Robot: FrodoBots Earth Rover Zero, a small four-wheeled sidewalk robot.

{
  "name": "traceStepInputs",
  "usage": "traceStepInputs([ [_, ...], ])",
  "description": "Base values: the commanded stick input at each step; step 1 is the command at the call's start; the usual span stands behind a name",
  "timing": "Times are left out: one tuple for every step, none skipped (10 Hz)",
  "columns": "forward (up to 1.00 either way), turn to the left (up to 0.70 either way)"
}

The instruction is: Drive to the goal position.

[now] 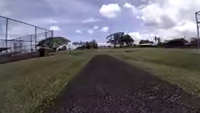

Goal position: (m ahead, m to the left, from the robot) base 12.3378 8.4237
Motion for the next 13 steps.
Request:
traceStepInputs([
  [0.70,0.00],
  [0.70,0.00],
  [0.70,0.00],
  [0.70,0.00],
  [0.70,0.00],
  [0.70,0.00],
  [0.70,0.00],
  [0.70,0.00],
  [0.70,0.00],
  [0.70,0.00],
  [0.70,0.00],
  [0.70,0.00],
  [0.70,0.00],
])
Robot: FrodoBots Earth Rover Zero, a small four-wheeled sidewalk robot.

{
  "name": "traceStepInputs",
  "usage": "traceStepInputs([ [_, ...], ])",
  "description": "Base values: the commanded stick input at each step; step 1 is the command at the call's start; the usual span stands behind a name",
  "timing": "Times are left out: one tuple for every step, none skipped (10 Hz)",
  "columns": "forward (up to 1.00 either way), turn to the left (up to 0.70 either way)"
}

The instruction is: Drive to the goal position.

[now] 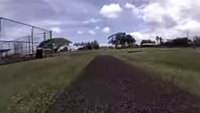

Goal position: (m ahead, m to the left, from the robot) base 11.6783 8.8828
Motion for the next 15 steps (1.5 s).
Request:
traceStepInputs([
  [0.70,0.00],
  [0.70,0.00],
  [0.70,0.00],
  [0.70,0.00],
  [0.70,0.00],
  [0.70,0.00],
  [0.70,0.00],
  [0.70,0.00],
  [0.70,0.00],
  [0.70,0.00],
  [0.70,0.00],
  [0.70,0.00],
  [0.70,0.00],
  [0.70,0.00],
  [0.70,0.00],
])
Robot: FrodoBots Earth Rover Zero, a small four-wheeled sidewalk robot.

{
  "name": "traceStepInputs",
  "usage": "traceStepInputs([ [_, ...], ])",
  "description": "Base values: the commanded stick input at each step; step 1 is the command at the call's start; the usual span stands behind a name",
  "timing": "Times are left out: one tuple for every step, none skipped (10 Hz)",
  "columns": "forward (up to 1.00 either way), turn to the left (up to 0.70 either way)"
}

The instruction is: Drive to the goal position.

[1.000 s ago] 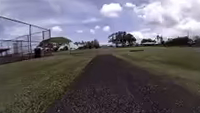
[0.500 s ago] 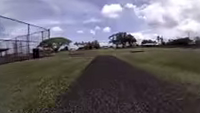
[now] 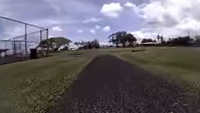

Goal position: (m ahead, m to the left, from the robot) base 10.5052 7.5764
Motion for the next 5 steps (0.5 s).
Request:
traceStepInputs([
  [0.70,0.00],
  [0.70,0.00],
  [0.70,0.00],
  [0.70,0.00],
  [0.70,0.00],
])
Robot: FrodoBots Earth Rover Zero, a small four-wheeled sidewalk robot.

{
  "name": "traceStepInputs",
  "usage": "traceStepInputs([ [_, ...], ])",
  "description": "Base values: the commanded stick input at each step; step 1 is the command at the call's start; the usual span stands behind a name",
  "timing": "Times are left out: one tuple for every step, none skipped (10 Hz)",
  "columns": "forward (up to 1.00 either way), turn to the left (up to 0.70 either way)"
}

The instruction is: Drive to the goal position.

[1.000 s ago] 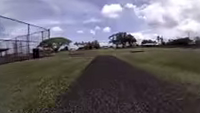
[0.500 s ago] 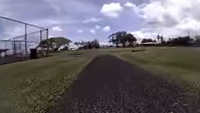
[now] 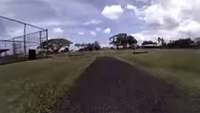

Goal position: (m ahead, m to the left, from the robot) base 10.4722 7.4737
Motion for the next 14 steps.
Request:
traceStepInputs([
  [0.70,0.00],
  [0.70,0.00],
  [0.70,0.00],
  [0.70,0.00],
  [0.70,0.00],
  [0.70,0.00],
  [0.70,0.00],
  [0.70,0.00],
  [0.70,0.00],
  [0.70,0.00],
  [0.70,0.00],
  [0.70,0.00],
  [0.70,0.00],
  [0.70,0.00],
])
